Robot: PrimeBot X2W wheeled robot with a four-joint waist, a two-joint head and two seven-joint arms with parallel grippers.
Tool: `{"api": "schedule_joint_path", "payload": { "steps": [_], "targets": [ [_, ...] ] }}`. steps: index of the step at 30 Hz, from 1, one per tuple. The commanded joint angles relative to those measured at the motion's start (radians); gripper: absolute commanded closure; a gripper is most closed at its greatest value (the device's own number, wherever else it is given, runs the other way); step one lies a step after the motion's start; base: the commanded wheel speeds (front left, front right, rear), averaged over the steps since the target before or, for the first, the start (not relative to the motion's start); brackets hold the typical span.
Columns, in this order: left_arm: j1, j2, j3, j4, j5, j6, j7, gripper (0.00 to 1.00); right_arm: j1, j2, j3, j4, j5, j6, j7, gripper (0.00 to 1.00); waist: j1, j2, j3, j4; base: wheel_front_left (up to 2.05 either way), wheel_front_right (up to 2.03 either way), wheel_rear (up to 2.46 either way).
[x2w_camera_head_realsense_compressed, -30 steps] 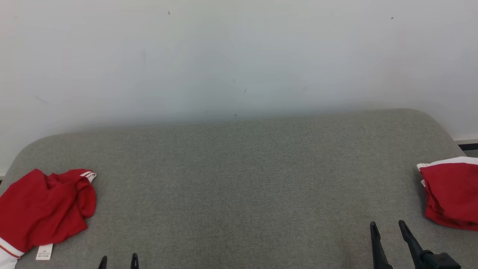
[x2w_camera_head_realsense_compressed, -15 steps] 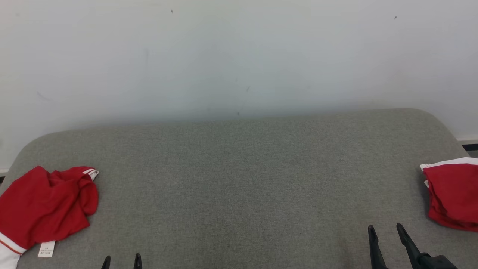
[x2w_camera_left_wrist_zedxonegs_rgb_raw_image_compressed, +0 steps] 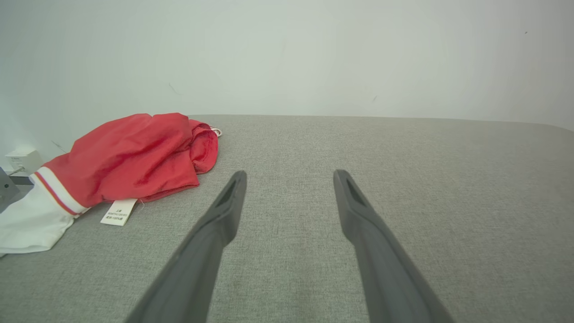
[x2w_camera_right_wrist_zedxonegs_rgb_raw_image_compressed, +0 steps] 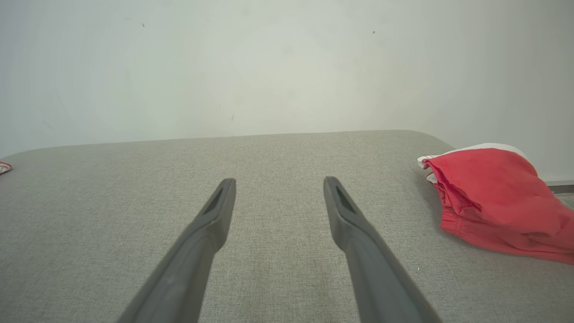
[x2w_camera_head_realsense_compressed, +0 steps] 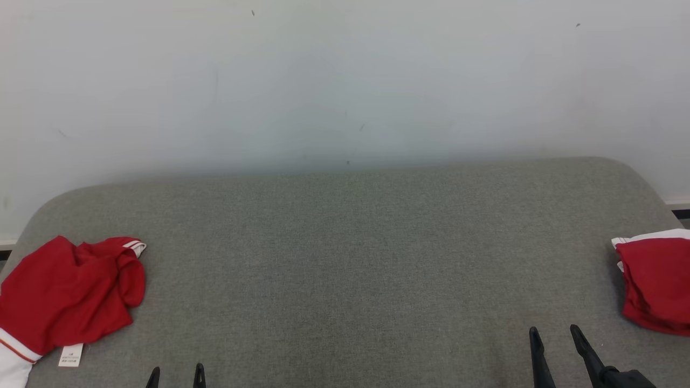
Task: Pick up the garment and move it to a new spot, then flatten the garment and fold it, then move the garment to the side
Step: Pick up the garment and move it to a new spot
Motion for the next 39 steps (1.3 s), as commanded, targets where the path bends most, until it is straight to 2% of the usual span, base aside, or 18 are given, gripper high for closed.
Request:
{"api": "schedule_joint_path", "payload": {
  "steps": [1, 8, 32, 39],
  "targets": [
    [0.009, -0.002, 0.001, -0.004, -0.001, 0.001, -0.003, 0.0, 0.01, 0.003, -0.001, 0.001, -0.006, -0.003, -0.004, 0.0, 0.0, 0.0, 0.001, 0.001, 0.0, 0.0, 0.0],
    [-0.002, -0.002, 0.004, -0.006, 0.0, 0.007, -0.003, 0.0, 0.011, 0.005, -0.001, -0.001, -0.006, -0.003, -0.004, 0.0, 0.0, 0.0, 0.002, 0.044, 0.0, 0.0, 0.0],
    [0.003, 0.022, 0.092, -0.028, 0.043, -0.021, -0.003, 0.0, 0.005, 0.028, 0.068, 0.0, 0.028, -0.003, -0.003, 0.0, 0.0, 0.0, -0.016, 0.468, 0.0, 0.0, 0.0],
    [0.014, 0.019, 0.142, -0.057, 0.022, -0.009, -0.003, 0.0, -0.046, 0.029, 0.131, 0.019, 0.034, -0.003, -0.003, 0.0, 0.0, 0.0, 0.019, 0.503, 0.0, 0.0, 0.0]
  ]
}}
